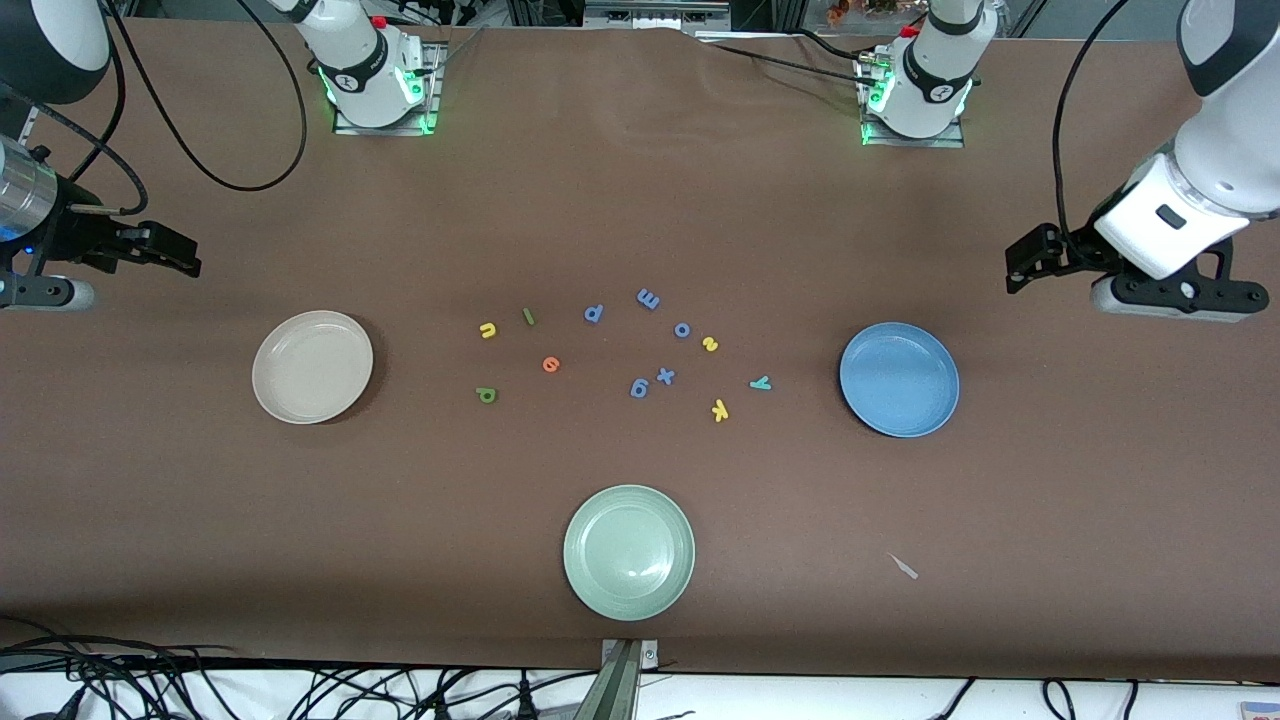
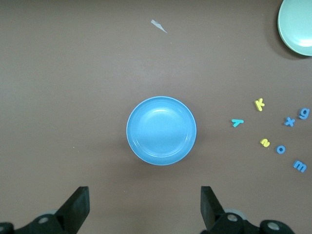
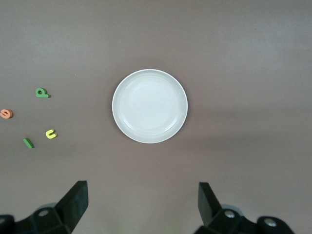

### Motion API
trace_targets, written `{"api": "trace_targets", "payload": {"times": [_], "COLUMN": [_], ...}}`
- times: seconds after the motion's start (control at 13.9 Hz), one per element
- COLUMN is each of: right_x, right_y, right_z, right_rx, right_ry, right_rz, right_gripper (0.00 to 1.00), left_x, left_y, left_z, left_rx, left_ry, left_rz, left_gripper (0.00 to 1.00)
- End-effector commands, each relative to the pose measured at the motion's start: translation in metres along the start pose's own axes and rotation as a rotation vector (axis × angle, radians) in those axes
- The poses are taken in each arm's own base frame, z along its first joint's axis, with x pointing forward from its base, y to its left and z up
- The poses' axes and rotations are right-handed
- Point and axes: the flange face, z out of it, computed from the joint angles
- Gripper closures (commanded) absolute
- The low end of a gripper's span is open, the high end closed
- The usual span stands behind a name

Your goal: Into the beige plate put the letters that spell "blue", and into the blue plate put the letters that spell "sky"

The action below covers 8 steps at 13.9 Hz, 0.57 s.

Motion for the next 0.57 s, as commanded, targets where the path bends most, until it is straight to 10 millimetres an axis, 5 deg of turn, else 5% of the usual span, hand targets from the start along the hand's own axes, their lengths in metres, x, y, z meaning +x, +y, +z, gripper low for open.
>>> {"api": "trace_targets", "payload": {"times": [0.0,0.5], "right_x": [0.0,0.0], "right_y": [-0.001,-0.001], "right_z": [-0.003,-0.003], "right_rx": [0.018,0.018], "right_ry": [-0.002,0.0], "right_rz": [-0.004,-0.007], "right_gripper": [0.0,0.0], "left_x": [-0.013,-0.017], "left_y": [0.01,0.002], "left_z": [-0.003,-0.009], "left_rx": [0.048,0.043], "left_ry": [0.007,-0.021], "left_rz": [0.043,0.021], "left_gripper": [0.0,0.0]}}
